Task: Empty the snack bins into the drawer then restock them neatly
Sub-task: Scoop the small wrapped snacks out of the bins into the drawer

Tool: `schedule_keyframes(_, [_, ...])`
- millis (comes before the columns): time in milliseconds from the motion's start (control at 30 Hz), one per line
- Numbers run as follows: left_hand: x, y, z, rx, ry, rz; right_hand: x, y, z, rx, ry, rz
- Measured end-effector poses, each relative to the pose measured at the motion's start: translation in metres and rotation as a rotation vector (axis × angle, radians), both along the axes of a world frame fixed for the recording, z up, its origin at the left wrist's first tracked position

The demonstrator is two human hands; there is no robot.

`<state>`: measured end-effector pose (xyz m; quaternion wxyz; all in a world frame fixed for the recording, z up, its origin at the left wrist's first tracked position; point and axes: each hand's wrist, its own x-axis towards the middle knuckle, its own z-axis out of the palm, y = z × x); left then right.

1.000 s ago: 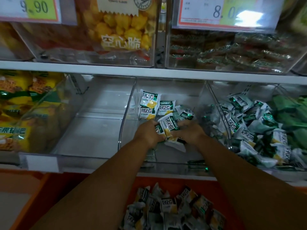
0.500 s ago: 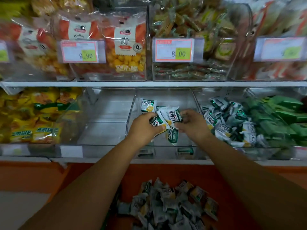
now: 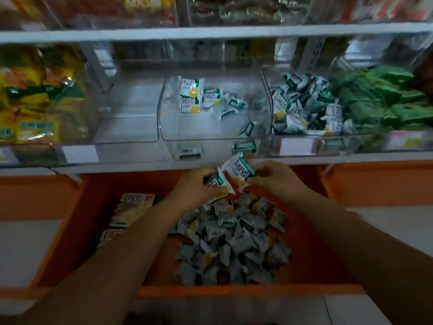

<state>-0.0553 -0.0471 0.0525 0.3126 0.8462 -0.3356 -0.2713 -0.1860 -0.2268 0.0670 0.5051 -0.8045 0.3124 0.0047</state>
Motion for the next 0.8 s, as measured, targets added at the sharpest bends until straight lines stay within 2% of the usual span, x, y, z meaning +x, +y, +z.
schedule_keyframes(233, [-0.023,0.003,-0.114,0.296,0.239,0.012,-0.006,-0.001,-0.116,0.013,0.455,0.037])
schedule_keyframes(367, [-0.033,0.001,-0.148,0.357,0.245,-0.011,-0.012,0.0,-0.162,0.03,0.551,0.003])
schedule_keyframes(467, [-0.033,-0.001,-0.151,0.356,0.12,-0.077,-0.017,0.0,-0.169,-0.012,0.582,0.033])
schedule_keyframes(567, [-0.022,-0.006,-0.129,0.258,0.039,-0.084,-0.017,-0.003,-0.151,-0.122,0.495,0.045])
schedule_keyframes(700, [-0.01,-0.011,-0.059,0.009,-0.085,-0.073,-0.009,0.0,-0.088,-0.178,0.198,0.013])
schedule_keyframes(800, [-0.003,-0.007,0.005,-0.158,-0.255,-0.082,0.0,0.011,-0.026,-0.216,-0.033,0.049])
